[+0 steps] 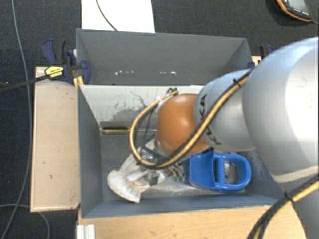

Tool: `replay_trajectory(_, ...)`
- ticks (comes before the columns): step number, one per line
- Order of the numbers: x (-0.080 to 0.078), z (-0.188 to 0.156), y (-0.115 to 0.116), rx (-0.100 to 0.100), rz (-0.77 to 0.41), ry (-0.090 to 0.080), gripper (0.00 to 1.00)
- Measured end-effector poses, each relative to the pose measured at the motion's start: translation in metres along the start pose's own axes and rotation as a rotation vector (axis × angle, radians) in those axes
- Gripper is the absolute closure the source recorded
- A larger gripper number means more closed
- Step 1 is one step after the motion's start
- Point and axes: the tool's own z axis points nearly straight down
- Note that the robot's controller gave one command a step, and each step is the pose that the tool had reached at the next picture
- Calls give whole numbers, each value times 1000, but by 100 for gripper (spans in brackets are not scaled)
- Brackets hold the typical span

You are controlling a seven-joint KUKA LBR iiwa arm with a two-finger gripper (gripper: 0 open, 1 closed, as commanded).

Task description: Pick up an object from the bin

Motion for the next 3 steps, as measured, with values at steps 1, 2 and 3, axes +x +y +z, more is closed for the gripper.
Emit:
replay_trajectory(1,4,-11,8,0,-13,-3,100)
replay_trajectory(2,2,0,1,-3,-36,-1,100)
replay_trajectory(3,-12,-56,15,-2,-44,-12,100)
